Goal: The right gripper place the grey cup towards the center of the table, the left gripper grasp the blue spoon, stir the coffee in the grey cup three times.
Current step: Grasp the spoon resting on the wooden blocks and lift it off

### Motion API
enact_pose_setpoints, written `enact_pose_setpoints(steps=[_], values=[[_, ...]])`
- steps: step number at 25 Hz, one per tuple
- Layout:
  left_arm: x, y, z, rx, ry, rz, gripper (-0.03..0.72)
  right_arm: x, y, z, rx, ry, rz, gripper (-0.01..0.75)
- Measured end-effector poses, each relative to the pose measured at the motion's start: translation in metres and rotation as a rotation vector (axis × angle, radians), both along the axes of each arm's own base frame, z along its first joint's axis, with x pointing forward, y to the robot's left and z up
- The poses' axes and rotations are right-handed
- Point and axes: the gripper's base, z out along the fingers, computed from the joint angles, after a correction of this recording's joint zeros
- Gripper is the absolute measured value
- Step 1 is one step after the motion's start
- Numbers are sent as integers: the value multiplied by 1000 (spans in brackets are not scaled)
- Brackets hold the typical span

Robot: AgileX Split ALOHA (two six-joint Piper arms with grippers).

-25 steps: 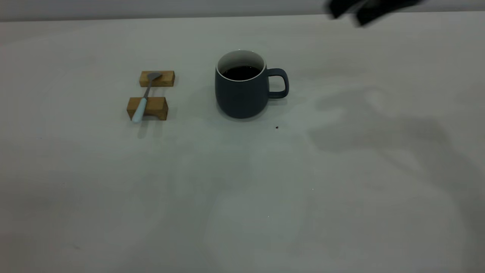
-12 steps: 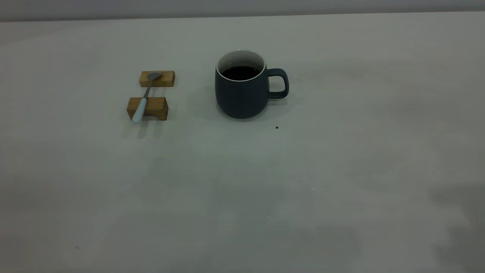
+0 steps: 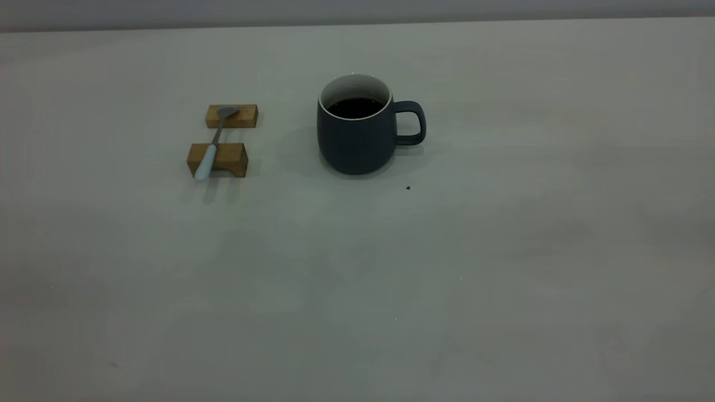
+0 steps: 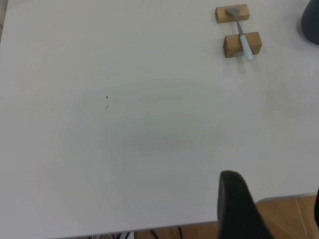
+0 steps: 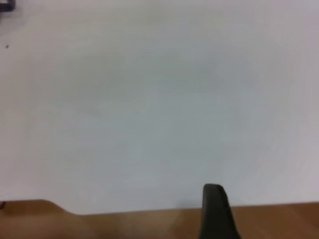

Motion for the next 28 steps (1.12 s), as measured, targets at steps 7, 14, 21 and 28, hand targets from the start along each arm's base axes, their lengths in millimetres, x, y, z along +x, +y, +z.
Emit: enact_pose_setpoints(steps=[7,14,21,28], values=[[0,0,0,0,0,0,446,-22,-3,0,-6,-131,-10,535],[0,0,0,0,0,0,446,-42,-5,1,4,-264,-13,535],[0,0,0,-1,0,0,446,-42,-5,1,5,-266,-15,535],[0,0,0,-1,0,0,446,-42,-5,1,5,-266,-15,535]])
